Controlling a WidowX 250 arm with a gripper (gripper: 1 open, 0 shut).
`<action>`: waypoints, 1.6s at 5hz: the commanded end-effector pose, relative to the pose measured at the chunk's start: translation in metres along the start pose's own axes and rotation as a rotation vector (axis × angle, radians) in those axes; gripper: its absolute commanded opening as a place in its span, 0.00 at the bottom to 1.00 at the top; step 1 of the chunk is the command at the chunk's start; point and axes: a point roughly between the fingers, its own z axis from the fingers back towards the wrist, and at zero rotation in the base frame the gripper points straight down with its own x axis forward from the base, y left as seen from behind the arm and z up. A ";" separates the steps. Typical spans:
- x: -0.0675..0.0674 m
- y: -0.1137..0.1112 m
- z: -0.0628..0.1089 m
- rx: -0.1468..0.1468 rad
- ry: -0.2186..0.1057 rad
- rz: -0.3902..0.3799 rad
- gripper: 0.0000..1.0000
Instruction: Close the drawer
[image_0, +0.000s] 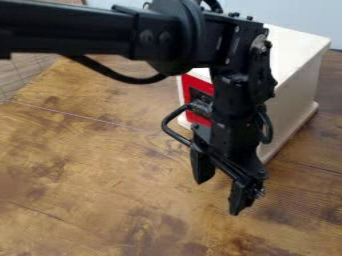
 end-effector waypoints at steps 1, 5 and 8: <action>0.009 0.014 0.028 0.018 -0.074 0.004 1.00; 0.001 0.025 0.018 0.011 -0.040 -0.033 1.00; 0.000 0.003 0.021 0.006 -0.034 0.091 1.00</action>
